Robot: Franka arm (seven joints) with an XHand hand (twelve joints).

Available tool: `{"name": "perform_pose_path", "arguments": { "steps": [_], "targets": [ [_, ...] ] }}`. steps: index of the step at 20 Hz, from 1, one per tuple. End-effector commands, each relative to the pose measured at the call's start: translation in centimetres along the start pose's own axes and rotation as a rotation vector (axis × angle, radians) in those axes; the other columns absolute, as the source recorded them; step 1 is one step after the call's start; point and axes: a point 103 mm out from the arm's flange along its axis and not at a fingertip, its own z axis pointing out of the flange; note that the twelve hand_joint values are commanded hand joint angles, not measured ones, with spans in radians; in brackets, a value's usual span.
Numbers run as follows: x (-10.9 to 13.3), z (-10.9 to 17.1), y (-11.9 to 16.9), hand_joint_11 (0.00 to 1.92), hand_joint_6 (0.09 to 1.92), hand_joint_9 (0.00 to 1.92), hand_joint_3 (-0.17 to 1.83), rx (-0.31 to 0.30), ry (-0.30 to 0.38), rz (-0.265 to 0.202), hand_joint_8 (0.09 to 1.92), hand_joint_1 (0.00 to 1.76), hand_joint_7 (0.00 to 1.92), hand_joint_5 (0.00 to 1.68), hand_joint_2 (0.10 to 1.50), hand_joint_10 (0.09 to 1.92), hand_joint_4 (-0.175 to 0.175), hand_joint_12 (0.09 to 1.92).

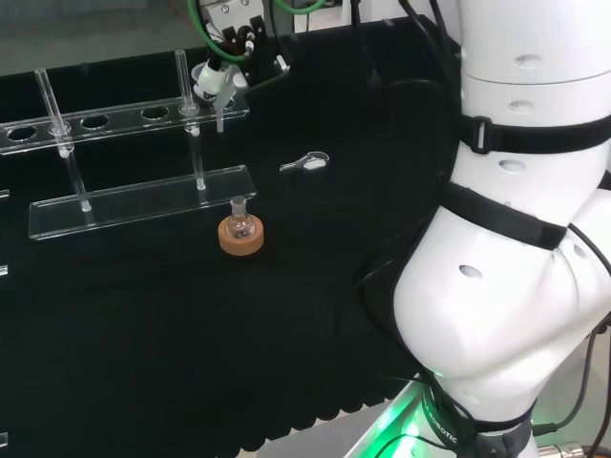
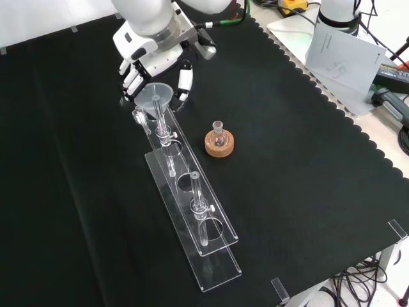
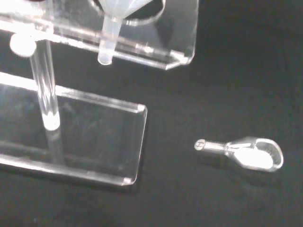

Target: Pick up the funnel from the transparent funnel stand.

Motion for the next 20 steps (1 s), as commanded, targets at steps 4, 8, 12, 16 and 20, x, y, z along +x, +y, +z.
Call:
{"name": "perform_pose_path", "arguments": {
  "steps": [4,8,12,16,20],
  "targets": [
    [-0.7,-3.5,-2.7,0.56,0.12,1.02,0.42,-0.050,-0.057,0.013,0.81,0.70,0.69,0.62,0.87,0.68,-0.068,1.29],
    [-1.1,-5.0,-5.4,0.56,0.12,1.02,0.43,-0.082,-0.081,0.027,0.81,0.70,0.69,0.61,0.86,0.68,-0.067,1.29],
    [-1.2,-5.8,-8.5,0.56,0.13,1.01,0.43,-0.099,-0.107,0.047,0.82,0.69,0.68,0.62,0.86,0.69,-0.063,1.28],
    [-1.0,-6.2,-11.4,0.57,0.14,1.01,0.43,-0.121,-0.124,0.061,0.82,0.69,0.68,0.64,0.86,0.69,-0.058,1.28],
    [-0.3,-5.7,-13.8,0.57,0.15,1.01,0.43,-0.127,-0.144,0.073,0.82,0.69,0.68,0.65,0.86,0.69,-0.056,1.28]
  ]
}}
